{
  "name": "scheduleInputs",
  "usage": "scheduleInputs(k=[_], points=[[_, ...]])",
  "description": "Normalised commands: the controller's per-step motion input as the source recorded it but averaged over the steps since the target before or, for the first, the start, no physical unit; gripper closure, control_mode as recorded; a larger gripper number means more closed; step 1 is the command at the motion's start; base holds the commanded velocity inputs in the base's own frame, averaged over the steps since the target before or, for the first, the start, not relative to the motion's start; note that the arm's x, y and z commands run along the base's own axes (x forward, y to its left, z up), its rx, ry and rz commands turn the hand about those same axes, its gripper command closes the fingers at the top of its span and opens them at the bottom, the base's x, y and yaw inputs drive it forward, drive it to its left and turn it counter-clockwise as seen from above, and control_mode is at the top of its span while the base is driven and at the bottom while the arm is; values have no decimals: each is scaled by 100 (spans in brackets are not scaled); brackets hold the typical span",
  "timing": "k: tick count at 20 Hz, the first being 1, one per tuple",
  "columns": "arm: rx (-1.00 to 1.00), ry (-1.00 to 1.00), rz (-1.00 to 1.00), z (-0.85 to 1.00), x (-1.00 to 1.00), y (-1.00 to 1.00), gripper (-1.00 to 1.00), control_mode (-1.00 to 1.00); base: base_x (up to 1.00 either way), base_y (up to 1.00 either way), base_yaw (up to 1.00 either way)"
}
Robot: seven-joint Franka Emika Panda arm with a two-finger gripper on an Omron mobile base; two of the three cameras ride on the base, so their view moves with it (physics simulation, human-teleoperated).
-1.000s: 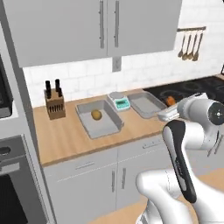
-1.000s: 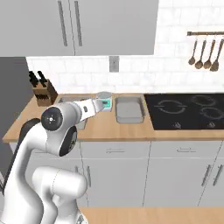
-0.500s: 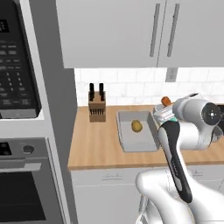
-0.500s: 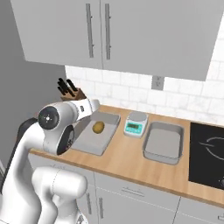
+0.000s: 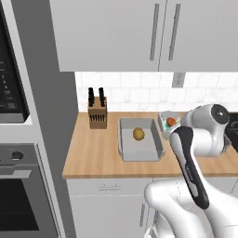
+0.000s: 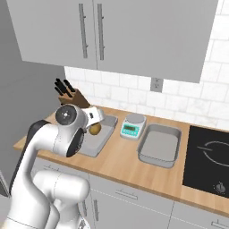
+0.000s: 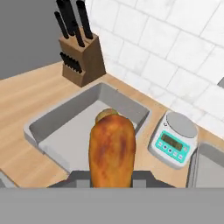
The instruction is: Place one potato and one chicken drumstick in each tupperware on the nearby counter, to pack two identical lunches.
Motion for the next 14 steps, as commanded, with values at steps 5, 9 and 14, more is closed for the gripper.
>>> scheduleInputs(k=[5,9,14], points=[[-10,33,21,-59,15,40,100,-100,0,0,0],[0,2,21,-64,20,61,100,-100,0,0,0],[2,2,15,-33,28,41,100,-100,0,0,0]])
